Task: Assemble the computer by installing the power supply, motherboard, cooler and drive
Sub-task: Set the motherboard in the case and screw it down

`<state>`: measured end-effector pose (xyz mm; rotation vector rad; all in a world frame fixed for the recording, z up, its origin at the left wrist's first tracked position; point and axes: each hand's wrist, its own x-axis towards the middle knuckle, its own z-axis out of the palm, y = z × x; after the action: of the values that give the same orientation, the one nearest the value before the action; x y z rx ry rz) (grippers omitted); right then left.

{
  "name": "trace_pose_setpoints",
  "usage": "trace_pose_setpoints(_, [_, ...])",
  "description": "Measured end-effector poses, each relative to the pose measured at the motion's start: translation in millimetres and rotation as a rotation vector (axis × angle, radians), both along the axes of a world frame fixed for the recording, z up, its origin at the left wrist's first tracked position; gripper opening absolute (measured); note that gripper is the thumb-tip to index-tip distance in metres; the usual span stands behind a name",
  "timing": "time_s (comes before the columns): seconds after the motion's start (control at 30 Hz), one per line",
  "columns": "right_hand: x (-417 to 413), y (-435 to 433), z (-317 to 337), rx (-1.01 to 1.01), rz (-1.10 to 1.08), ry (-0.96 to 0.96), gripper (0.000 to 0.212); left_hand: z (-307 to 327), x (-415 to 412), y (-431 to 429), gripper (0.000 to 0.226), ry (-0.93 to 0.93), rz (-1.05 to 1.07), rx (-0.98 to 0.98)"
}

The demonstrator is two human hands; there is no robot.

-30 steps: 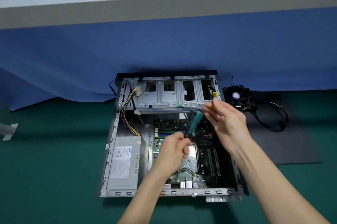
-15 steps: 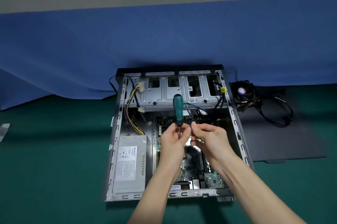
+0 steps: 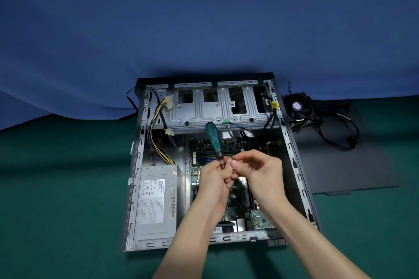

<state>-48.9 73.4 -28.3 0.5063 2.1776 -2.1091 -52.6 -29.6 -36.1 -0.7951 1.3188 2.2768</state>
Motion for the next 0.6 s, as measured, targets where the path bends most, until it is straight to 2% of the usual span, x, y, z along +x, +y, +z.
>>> trace_pose_setpoints(0.17, [-2,10,4,0.203,0.195,0.148,0.013,-6,0,-12,0.016,-0.05,-0.032,0.206])
trace_pose_setpoints(0.33, [-2,15,11,0.346,0.303,0.303,0.005,-1,-3,-19,0.014,-0.021,-0.129,0.249])
trace_pose_setpoints(0.47, [0,20,12,0.5,0.332,0.531,0.008,4,-5,-22,0.011,-0.007,-0.203,0.264])
trace_pose_setpoints(0.6, [1,23,10,0.542,0.362,0.619,0.012,5,-6,-24,0.011,-0.012,-0.254,0.245])
